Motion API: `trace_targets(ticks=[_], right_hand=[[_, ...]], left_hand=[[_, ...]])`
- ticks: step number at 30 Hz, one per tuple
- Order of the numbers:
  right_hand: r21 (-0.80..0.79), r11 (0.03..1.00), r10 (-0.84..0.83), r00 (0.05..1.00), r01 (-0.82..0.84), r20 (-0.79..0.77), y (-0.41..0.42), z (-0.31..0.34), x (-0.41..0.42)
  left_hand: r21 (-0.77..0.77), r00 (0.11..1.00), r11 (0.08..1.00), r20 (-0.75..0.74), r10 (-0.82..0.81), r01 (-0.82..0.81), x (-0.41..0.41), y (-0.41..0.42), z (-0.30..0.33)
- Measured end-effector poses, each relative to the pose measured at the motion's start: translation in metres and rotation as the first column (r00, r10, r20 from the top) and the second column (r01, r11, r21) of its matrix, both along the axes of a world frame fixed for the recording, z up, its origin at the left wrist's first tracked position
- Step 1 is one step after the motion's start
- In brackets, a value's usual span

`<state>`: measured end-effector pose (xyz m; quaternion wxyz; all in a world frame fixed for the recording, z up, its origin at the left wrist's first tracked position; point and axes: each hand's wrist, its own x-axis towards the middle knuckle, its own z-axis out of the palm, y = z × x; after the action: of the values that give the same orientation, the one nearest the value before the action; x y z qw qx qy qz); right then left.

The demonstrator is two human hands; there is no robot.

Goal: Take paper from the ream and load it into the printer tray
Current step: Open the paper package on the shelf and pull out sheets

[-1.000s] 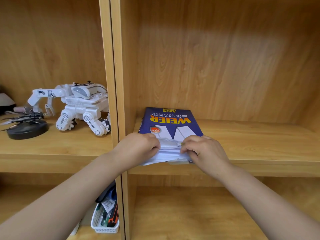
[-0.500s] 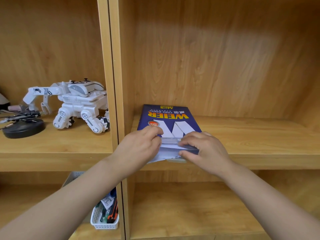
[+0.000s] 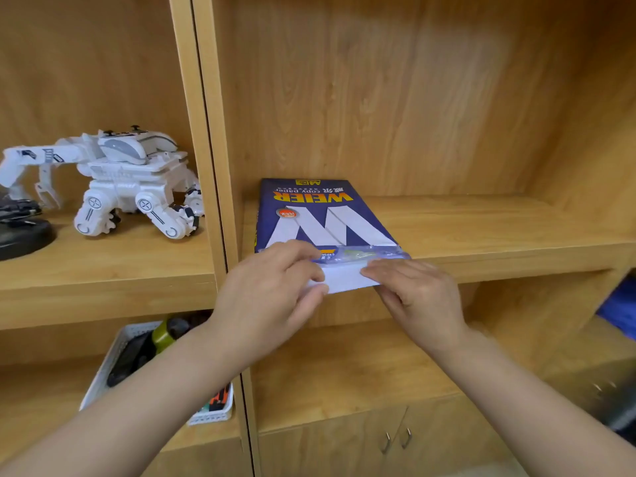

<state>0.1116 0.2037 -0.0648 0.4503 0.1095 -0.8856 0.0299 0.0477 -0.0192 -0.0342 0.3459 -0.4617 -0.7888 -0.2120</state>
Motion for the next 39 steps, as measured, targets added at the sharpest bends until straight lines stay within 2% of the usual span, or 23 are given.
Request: trace_targets(ticks=[4,7,9,12,13,14,16,20,23,25,28,32,34,37,39], right_hand=[[0.002,1.000,0.020,0.998,-0.020,-0.056,-0.002,-0.002,0.021],[0.020,0.999,0.043,0.995,-0.041,-0.090,-0.004,-0.001,0.037],[0.035,0.998,0.055,0.992,-0.052,-0.112,-0.005,-0.001,0.050],[0.055,0.996,0.073,0.989,-0.067,-0.126,-0.005,-0.001,0.073],[0.061,0.996,0.079,0.989,-0.072,-0.124,-0.005,-0.001,0.081],[0.065,0.995,0.085,0.989,-0.077,-0.120,-0.004,-0.001,0.088],[0.068,0.994,0.092,0.990,-0.085,-0.108,-0.003,-0.003,0.103],[0.047,0.994,0.098,0.992,-0.095,-0.079,-0.002,-0.012,0.129],[0.025,0.994,0.111,0.992,-0.110,-0.054,-0.003,-0.020,0.146],[0.006,0.993,0.119,0.992,-0.118,-0.031,-0.006,-0.022,0.157],[-0.020,0.992,0.121,0.993,-0.121,-0.009,-0.010,-0.025,0.173],[-0.097,0.991,0.095,0.992,-0.088,0.077,-0.009,-0.033,0.193],[-0.148,0.988,0.070,0.978,-0.041,0.198,-0.007,-0.039,0.201],[-0.255,0.967,0.141,0.857,-0.012,0.496,-0.002,-0.046,0.214],[-0.348,0.937,0.223,0.757,0.007,0.614,0.001,-0.049,0.222]], left_hand=[[0.172,0.956,0.981,0.292,0.036,-0.090,0.011,-0.019,-0.002],[0.250,0.861,0.947,0.505,0.051,-0.202,0.013,-0.029,-0.003],[0.286,0.742,0.924,0.670,-0.002,-0.255,0.020,-0.029,-0.003],[0.375,0.430,0.868,0.876,-0.217,-0.325,0.038,-0.024,-0.003],[0.386,0.346,0.857,0.899,-0.268,-0.341,0.044,-0.021,-0.004],[0.376,0.307,0.861,0.911,-0.275,-0.344,0.051,-0.019,-0.005],[0.353,0.301,0.869,0.919,-0.253,-0.348,0.066,-0.012,-0.005],[0.408,0.316,0.796,0.905,-0.286,-0.448,0.098,-0.003,-0.007],[0.422,0.190,0.762,0.905,-0.379,-0.491,0.116,-0.001,-0.013],[0.420,0.141,0.765,0.903,-0.406,-0.488,0.127,-0.001,-0.016],[0.407,0.138,0.785,0.910,-0.390,-0.466,0.141,0.000,-0.022],[0.450,0.216,0.767,0.893,-0.395,-0.458,0.163,-0.002,-0.022],[0.468,0.282,0.772,0.882,-0.377,-0.431,0.176,-0.002,-0.021],[0.496,0.367,0.772,0.857,-0.361,-0.399,0.194,-0.004,-0.019],[0.505,0.425,0.781,0.838,-0.342,-0.368,0.204,-0.005,-0.018]])
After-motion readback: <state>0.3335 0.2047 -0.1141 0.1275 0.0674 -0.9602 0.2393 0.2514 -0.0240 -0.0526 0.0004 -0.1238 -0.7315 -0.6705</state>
